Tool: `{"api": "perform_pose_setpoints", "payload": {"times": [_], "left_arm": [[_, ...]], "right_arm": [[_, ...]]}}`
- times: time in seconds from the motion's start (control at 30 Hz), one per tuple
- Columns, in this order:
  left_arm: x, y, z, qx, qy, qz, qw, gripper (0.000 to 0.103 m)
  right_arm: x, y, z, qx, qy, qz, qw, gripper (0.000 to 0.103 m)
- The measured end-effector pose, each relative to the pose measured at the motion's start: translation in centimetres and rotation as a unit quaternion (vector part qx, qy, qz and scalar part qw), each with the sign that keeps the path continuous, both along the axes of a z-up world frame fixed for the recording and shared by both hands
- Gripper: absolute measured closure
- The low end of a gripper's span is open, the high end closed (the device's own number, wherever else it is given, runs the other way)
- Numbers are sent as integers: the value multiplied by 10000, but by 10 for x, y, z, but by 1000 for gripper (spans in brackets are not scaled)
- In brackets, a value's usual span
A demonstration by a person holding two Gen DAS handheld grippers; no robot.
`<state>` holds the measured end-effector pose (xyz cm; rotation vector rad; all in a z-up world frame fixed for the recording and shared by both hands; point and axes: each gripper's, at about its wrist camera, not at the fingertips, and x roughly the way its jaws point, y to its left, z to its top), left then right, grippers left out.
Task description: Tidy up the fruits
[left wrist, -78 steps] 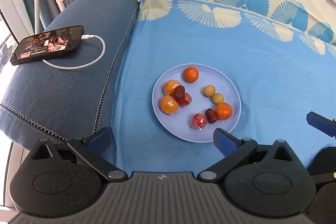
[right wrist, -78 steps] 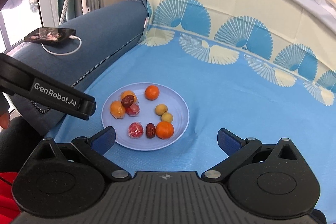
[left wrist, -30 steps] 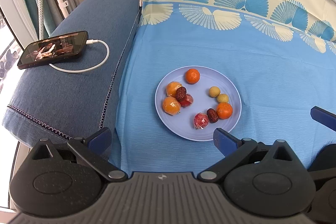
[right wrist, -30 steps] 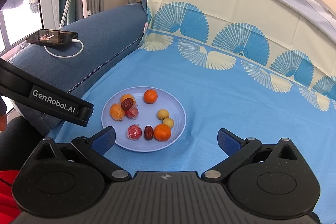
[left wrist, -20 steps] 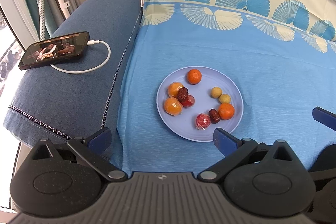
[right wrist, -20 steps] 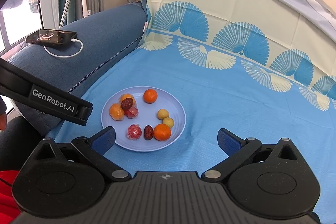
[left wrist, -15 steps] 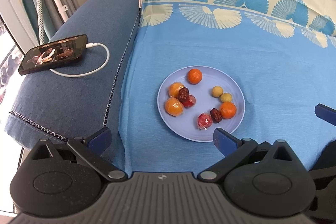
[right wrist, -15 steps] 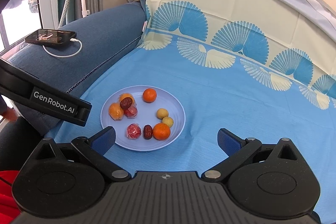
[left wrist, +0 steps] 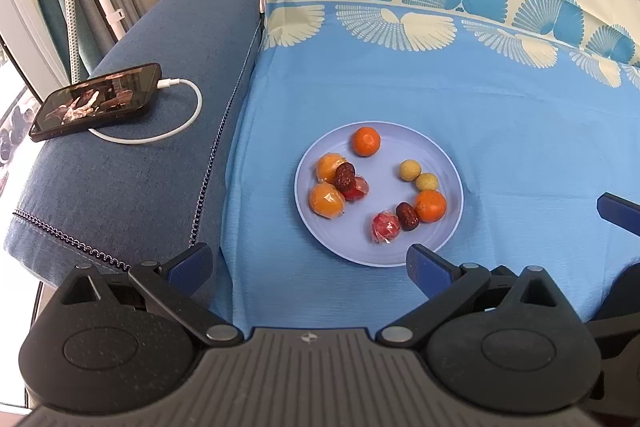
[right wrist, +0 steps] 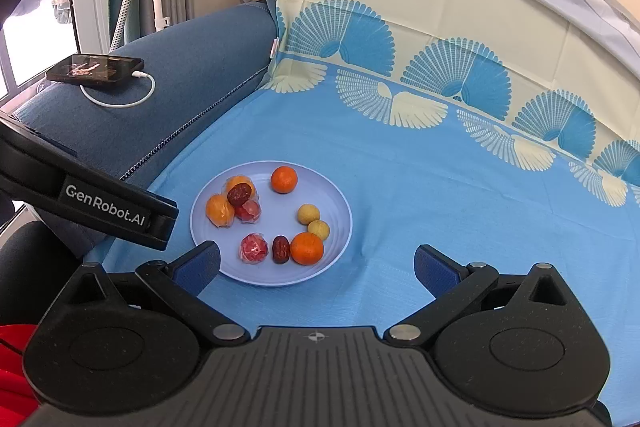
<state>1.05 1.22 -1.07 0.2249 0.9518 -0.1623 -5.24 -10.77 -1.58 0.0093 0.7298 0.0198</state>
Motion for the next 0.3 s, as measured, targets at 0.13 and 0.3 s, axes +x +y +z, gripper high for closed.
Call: {"api": "perform_pose_setpoints", "payload": {"times": [0.13, 0.3], "left_arm": [[0, 1, -1, -4, 26, 16, 10000, 0], [0, -2, -2, 120, -5, 23, 9999, 0]], "right_arm": [[0, 0, 0, -1, 2, -4, 10000, 1], [0, 0, 1, -27, 0, -8, 10000, 1]]}}
